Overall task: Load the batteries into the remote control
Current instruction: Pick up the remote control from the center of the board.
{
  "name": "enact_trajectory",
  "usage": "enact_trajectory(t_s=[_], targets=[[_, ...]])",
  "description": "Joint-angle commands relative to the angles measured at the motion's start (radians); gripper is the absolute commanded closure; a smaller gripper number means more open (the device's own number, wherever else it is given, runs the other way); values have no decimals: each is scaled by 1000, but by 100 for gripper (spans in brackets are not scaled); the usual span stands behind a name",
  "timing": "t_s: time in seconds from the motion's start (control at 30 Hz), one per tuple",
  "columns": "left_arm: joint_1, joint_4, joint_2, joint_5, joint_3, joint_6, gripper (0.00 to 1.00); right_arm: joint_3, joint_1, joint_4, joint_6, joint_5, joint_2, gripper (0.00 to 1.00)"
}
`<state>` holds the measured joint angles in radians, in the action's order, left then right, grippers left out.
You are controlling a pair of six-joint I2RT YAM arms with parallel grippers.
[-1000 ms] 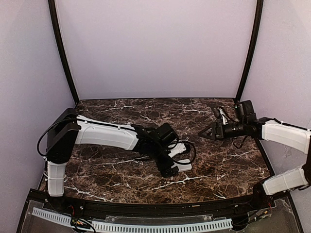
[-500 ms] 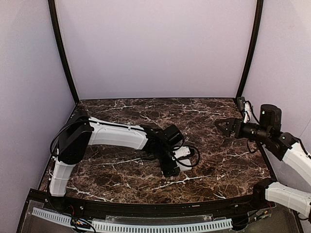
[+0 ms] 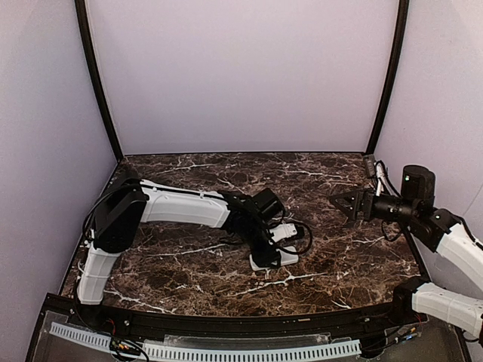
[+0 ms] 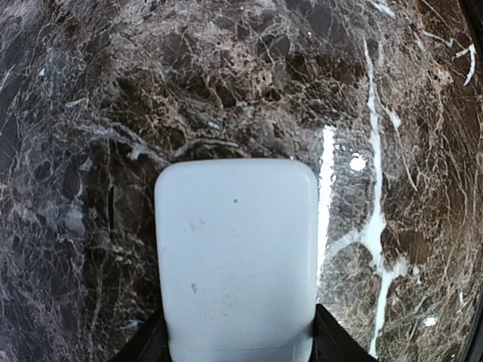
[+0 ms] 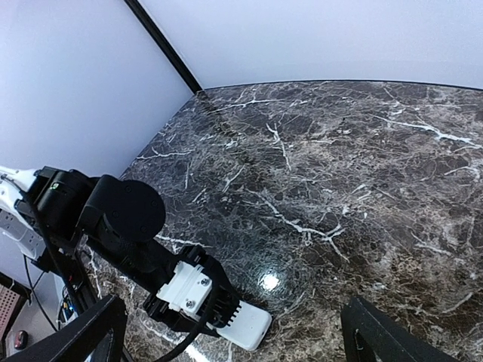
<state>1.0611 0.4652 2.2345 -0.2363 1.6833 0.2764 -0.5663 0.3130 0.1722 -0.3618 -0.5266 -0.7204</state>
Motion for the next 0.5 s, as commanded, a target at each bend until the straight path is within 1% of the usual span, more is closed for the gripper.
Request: enact_trajectory(t_s=[0.0, 0.03, 0.13, 0.23, 0.27, 0.3, 0.47], targets=[[-22, -100, -149, -116, -83, -39, 68, 29, -5, -109, 24, -111, -30, 1], [-27, -150, -169, -130, -99, -47, 68, 26, -5, -122, 27, -136, -35, 2], [-69, -268, -278, -242, -191, -106, 69, 12, -4, -193, 30, -227, -25, 2], [-108, -421, -377, -404, -279, -175, 68, -16, -1, -244, 22, -280, -30, 2], [-111, -441, -396, -428, -293, -184, 68, -30, 2, -254, 21, -305, -41, 2], [-114, -503, -428, -469, -317, -202, 68, -42, 7, -268, 16, -334, -52, 2], [-114, -647, -504, -564, -366, -266, 67, -81, 75, -359, -15, -408, -84, 3]])
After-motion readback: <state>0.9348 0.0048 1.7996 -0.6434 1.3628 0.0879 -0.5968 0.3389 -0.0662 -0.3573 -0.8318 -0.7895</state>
